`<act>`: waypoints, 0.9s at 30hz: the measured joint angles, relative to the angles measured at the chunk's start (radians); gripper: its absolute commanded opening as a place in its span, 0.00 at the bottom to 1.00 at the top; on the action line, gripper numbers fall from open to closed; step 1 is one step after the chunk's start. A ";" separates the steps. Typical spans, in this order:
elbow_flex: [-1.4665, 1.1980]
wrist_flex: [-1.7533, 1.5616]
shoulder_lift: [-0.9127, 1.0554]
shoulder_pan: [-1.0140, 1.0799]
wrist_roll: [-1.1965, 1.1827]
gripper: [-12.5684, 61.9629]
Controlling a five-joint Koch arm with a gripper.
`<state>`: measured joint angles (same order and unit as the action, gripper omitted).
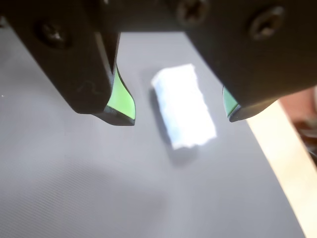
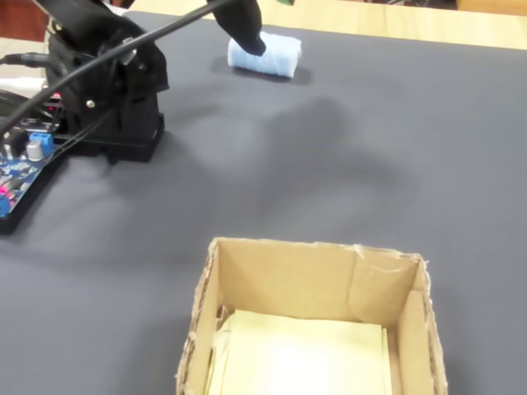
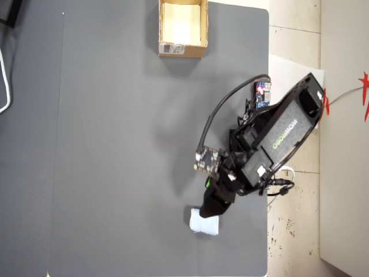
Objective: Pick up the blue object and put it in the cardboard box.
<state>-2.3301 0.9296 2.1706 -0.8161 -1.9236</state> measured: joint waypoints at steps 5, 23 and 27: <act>0.066 0.012 -0.080 -0.103 -0.069 0.62; 0.296 0.095 -0.436 -0.195 -0.072 0.62; 0.302 0.095 -0.491 -0.195 -0.063 0.62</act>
<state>-2.0279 1.0247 1.6797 -1.0109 -1.9865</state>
